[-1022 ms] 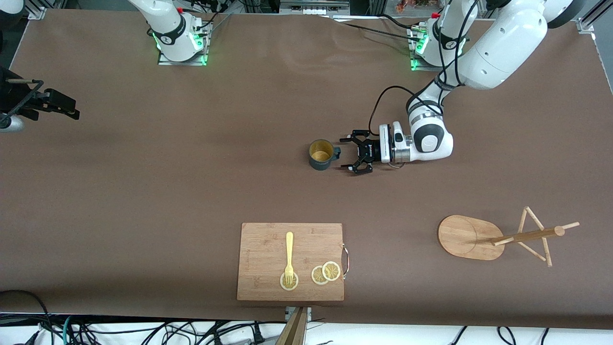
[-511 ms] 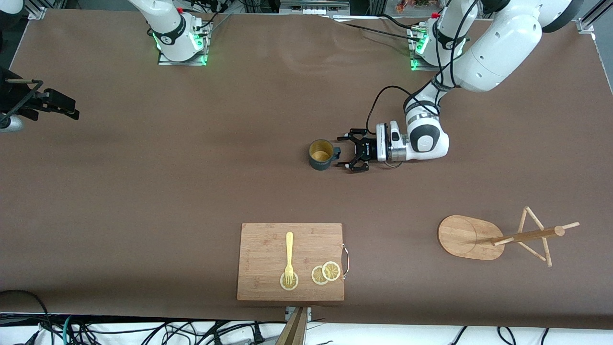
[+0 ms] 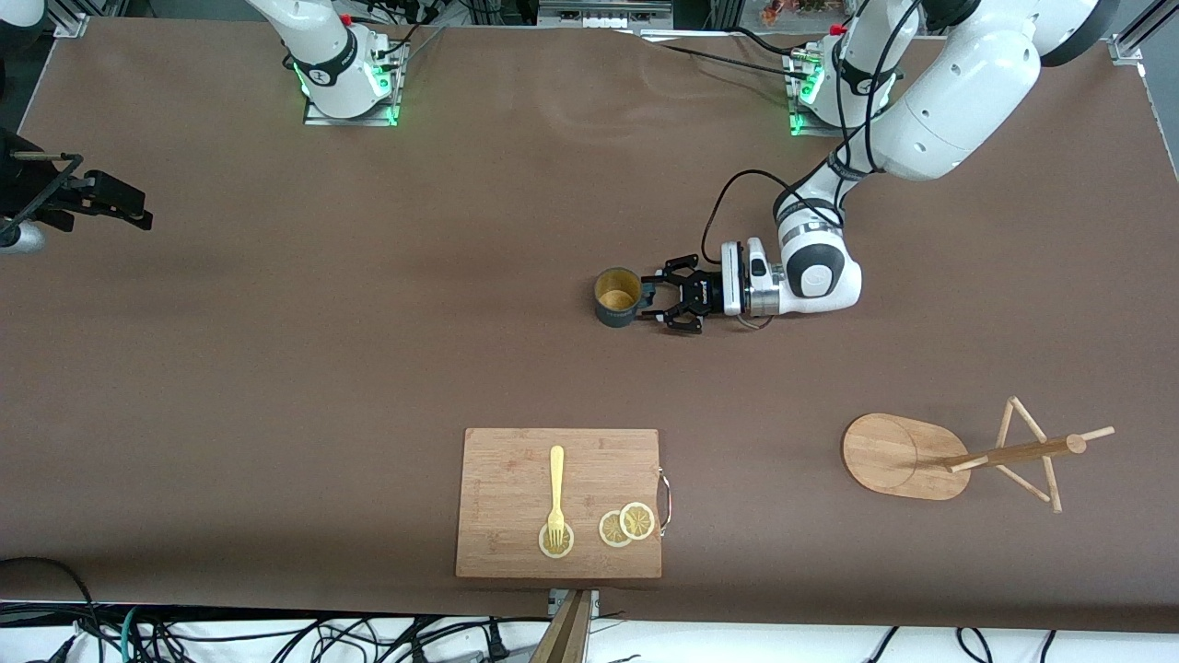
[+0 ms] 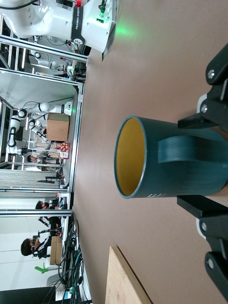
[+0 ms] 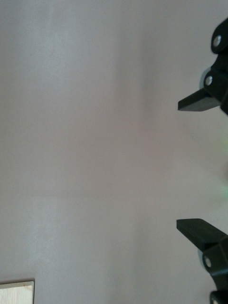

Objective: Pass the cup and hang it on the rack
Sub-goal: 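Close the left gripper on the mug handle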

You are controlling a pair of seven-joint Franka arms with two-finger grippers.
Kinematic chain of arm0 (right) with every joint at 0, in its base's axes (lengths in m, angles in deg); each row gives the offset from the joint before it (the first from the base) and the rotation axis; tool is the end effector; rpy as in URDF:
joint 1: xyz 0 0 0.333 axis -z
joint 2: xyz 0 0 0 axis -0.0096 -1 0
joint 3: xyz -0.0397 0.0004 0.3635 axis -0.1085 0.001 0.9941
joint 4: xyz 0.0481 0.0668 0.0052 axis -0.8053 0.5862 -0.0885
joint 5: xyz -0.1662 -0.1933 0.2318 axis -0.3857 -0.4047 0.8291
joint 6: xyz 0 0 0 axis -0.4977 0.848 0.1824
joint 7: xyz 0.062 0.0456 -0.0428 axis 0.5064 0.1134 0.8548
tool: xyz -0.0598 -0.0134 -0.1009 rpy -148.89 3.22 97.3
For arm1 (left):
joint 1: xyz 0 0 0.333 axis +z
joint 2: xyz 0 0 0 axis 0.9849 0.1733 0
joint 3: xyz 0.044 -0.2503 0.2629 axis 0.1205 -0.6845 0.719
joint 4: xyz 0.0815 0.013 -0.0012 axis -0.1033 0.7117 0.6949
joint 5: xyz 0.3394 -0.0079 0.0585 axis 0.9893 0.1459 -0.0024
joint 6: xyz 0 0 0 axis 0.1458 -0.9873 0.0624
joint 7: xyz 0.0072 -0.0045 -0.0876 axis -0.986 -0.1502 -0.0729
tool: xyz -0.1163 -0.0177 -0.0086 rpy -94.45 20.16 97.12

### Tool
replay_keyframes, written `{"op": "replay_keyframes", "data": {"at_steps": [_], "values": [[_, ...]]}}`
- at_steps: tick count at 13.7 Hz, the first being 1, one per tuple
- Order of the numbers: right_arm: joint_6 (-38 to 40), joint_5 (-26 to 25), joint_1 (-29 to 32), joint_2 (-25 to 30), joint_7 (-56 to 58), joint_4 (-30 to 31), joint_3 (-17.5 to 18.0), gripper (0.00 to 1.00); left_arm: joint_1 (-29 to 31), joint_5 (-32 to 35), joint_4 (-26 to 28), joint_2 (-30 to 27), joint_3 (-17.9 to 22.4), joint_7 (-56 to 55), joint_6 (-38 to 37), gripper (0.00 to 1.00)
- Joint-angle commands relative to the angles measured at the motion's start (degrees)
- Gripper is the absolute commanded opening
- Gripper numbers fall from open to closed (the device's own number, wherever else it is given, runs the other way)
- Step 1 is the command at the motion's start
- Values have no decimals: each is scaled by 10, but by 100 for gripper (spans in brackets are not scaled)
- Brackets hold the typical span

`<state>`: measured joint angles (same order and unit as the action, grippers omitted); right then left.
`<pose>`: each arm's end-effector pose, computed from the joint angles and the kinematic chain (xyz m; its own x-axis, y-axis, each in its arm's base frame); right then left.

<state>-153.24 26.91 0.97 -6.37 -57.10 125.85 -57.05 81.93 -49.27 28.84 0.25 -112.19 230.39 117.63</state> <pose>0.5011 -0.0367 0.6208 0.9955 0.0390 -0.0861 0.0402 -0.9991 0.0125 0.5054 -0.2472 0.1617 0.0954 -0.2060 0.9739 -0.9952 -0.0409 0.0888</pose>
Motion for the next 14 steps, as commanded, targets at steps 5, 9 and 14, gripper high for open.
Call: {"op": "replay_keyframes", "data": {"at_steps": [5, 9, 14], "values": [[7, -5, 9, 5, -7, 0, 6, 100, -2, -25, -6, 14, 0, 73, -3, 39], [12, -5, 9, 5, -7, -1, 6, 100, -2, -25, -6, 13, 1, 72, -4, 15], [18, -6, 7, 7, -7, -3, 12, 100, 5, -21, 2, -8, 4, 69, -4, 0]]}}
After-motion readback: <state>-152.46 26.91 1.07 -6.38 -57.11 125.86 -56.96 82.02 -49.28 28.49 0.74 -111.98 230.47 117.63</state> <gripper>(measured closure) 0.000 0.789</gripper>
